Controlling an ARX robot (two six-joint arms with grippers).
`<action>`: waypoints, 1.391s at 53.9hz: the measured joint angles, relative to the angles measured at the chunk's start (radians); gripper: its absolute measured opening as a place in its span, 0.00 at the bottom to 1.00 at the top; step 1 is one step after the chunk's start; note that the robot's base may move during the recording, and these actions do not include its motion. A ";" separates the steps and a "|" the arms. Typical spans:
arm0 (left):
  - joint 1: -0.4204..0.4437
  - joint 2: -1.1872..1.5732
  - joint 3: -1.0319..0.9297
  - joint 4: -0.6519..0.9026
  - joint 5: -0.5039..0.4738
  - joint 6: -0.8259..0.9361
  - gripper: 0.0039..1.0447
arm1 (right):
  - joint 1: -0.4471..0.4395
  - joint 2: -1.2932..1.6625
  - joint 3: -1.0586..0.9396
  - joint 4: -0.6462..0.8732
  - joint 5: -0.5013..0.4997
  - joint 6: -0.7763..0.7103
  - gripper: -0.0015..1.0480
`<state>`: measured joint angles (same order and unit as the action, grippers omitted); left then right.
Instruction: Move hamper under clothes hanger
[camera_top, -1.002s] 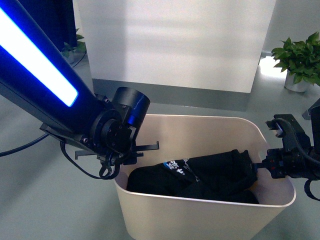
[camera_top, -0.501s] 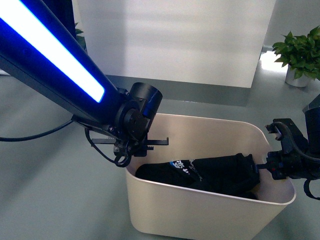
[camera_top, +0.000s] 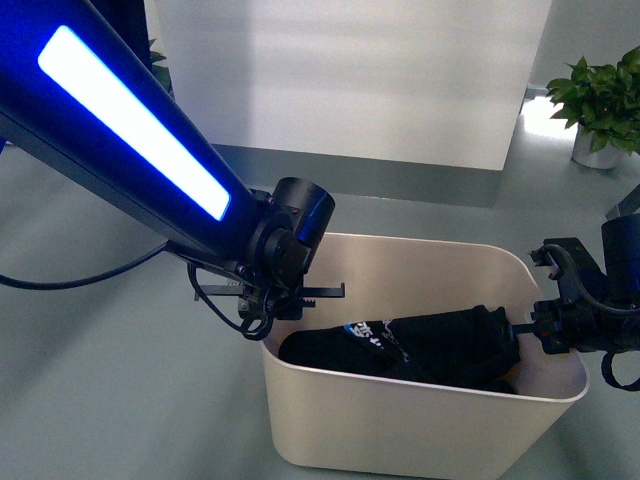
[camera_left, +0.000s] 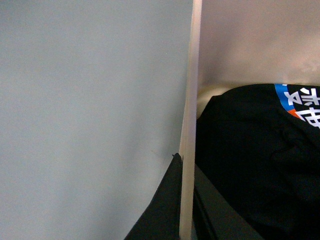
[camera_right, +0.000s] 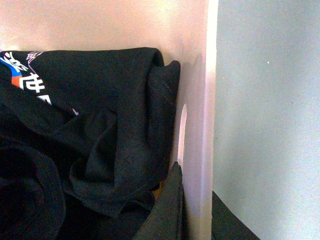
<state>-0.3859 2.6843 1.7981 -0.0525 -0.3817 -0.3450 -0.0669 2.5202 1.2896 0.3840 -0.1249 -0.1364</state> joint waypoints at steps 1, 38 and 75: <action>0.001 0.000 0.000 -0.001 0.000 -0.003 0.03 | -0.001 0.001 0.002 0.000 0.000 -0.002 0.03; 0.013 -0.142 -0.127 0.124 0.000 -0.062 0.95 | -0.009 -0.084 -0.022 0.052 -0.069 0.015 0.94; 0.008 -0.576 -0.764 1.051 0.047 0.233 0.67 | -0.011 -0.449 -0.410 0.584 -0.005 0.163 0.81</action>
<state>-0.3779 2.1086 1.0340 0.9989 -0.3347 -0.1123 -0.0780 2.0712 0.8799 0.9684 -0.1295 0.0265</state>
